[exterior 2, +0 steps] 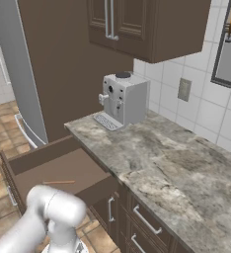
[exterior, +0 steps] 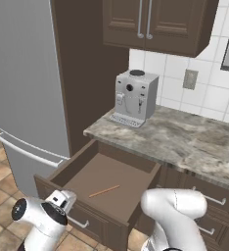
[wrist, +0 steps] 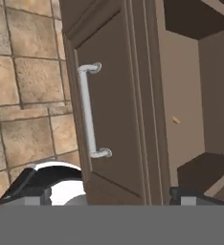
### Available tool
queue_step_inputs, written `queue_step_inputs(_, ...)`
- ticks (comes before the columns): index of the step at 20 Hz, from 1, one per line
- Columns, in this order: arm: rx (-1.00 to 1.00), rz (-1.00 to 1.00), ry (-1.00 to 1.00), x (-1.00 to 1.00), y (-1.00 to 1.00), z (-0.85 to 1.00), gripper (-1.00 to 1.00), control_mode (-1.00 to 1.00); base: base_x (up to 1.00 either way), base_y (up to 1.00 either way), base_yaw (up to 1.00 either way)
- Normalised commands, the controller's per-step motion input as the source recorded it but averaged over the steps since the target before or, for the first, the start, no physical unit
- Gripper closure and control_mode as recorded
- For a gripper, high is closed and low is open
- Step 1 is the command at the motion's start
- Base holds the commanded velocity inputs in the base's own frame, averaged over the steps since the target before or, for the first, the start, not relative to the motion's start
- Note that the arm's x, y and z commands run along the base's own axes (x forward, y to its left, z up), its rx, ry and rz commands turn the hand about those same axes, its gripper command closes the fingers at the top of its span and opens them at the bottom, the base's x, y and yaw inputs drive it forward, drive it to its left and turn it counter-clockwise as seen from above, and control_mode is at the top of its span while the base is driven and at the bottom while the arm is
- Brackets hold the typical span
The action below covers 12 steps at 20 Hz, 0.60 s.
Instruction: Take a straw from the drawer in front and place it inside the glass cup on the dining counter.
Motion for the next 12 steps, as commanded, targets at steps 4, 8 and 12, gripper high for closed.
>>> queue_step_inputs(4,0.3,0.0,0.0,-0.52,-0.53,1.0,-1.0,-1.0,0.0,0.0,0.0)
queue_step_inputs(8,0.29,0.0,0.0,-0.41,-0.6,1.0,-1.0,-1.0,0.0,0.0,0.0)
queue_step_inputs(12,0.25,-0.01,0.0,-0.17,-0.63,1.0,-1.0,-1.0,0.0,0.0,0.0)
